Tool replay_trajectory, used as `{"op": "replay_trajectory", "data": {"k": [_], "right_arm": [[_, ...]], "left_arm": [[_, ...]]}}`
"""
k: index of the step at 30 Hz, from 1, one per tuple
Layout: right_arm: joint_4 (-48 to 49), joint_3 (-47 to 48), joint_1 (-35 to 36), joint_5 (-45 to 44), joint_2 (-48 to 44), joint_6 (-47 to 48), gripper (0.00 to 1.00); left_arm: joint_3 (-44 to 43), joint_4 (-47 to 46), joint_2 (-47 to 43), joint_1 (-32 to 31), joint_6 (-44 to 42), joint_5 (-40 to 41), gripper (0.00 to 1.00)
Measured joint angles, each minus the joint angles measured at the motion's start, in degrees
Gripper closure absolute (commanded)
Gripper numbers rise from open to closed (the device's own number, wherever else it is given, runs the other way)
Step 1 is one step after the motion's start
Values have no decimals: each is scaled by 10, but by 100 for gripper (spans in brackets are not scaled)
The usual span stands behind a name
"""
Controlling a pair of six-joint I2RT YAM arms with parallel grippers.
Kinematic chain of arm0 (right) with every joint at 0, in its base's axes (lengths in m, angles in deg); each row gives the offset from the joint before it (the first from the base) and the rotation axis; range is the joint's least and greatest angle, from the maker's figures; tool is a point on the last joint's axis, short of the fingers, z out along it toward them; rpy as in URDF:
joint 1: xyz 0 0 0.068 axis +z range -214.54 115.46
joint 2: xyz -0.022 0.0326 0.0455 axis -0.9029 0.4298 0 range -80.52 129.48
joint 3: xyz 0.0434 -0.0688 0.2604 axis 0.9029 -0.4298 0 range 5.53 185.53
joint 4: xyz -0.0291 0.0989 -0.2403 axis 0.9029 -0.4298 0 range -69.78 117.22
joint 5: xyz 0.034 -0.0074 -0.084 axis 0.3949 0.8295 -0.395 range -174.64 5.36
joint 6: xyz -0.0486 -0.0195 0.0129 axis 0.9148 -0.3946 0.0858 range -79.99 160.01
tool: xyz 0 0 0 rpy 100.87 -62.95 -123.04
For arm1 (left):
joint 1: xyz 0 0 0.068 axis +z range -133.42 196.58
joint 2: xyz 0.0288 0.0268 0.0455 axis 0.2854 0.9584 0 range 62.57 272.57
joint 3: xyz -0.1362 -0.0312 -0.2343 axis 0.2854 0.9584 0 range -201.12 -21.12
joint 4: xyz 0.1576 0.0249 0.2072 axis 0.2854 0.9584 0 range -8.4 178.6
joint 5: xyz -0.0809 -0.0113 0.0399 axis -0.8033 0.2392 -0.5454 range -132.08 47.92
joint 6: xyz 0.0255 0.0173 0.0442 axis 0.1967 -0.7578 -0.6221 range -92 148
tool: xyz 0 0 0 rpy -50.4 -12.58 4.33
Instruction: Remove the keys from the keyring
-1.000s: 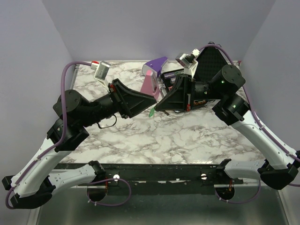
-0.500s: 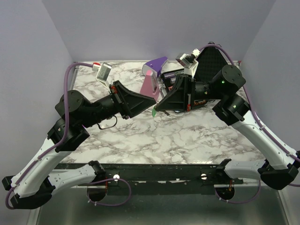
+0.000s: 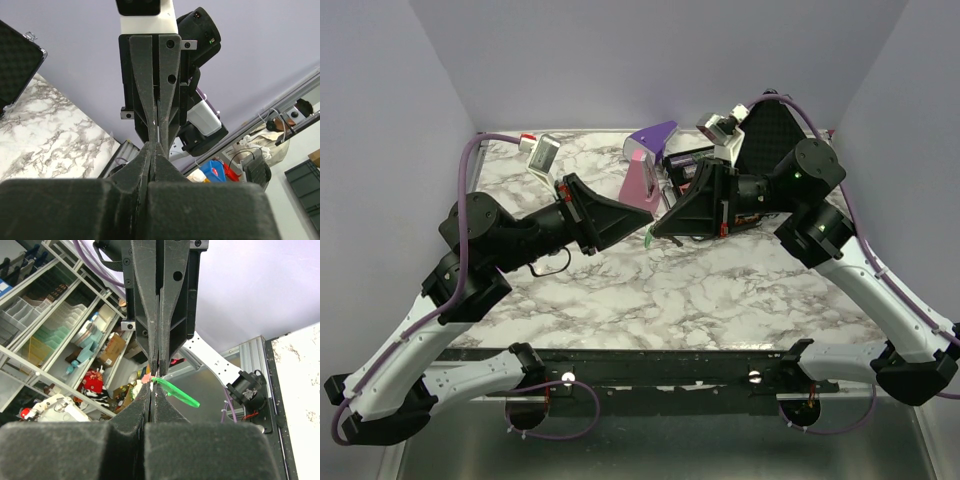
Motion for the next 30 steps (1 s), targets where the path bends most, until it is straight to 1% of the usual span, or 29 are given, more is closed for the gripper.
{"op": "replay_trajectory", "data": {"k": [8,16,21,24,30], "right_arm": [[-20,2,0,7,0,13,99],[-48,16,0,25,3,23,99],[-69,23,0,41,10,31,99],[-86,25,0,53,13,35,99],[-110,25,0,68,15,40,99]], "left_arm": [[-29,39,12,-1,-23,-6,100],[-129,152,57,-1,-101,-50,100],[-175,217,80,0,-144,-81,100],[-189,246,92,0,-161,-92,100],[-193,270,97,0,-179,-110,100]]}}
